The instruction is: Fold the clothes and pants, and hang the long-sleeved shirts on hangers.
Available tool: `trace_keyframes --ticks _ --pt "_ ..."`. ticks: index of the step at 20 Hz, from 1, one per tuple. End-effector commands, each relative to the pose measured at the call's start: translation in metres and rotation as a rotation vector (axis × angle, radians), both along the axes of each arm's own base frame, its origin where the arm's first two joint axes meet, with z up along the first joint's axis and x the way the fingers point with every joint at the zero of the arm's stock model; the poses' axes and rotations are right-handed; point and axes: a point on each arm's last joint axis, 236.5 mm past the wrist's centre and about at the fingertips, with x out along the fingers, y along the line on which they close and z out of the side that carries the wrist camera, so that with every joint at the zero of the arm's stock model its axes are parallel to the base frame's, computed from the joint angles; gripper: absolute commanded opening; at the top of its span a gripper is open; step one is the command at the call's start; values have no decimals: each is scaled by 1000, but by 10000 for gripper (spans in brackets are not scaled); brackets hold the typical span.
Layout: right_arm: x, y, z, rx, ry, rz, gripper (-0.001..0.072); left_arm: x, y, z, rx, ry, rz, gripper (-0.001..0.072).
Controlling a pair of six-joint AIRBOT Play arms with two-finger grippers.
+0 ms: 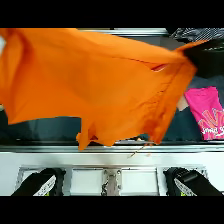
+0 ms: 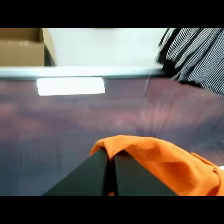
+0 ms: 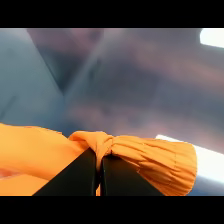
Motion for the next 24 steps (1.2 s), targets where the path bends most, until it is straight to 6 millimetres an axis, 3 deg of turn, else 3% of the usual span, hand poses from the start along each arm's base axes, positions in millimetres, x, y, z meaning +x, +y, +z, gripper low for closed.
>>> trace_keyframes --ticks 1,4,8,9,10,11,12,15,17,20,22,24 --pt "46 -19 -91 -156 283 -108 12 92 -12 -71 -8 150 -11 6" --pt "109 -34 -160 -216 403 -160 12 153 -36 -140 21 238 -62 6" --pt "182 -55 -241 -208 473 -229 37 193 -53 -233 50 402 -88 14" --pt "193 -58 -257 -197 486 -238 249 197 -54 -252 53 442 -89 271" --pt "197 -60 -268 -190 505 -238 574 200 -52 -267 49 482 -81 595" --pt "199 -65 -273 -193 514 -247 653 199 -44 -279 43 525 -68 609" --pt "199 -72 -272 -196 512 -258 653 196 -33 -287 49 565 -58 610" --pt "185 -88 -248 -243 473 -225 652 165 15 -315 65 721 -16 610" --pt "167 -98 -236 -234 460 -238 653 128 52 -347 35 837 49 610" --pt "124 -106 -248 -237 497 -249 653 48 87 -409 -31 1021 144 610" --pt "95 -107 -264 -242 532 -245 653 -16 94 -451 -74 1153 178 610" --pt "77 -106 -277 -238 550 -243 653 -71 88 -485 -108 1252 186 611"
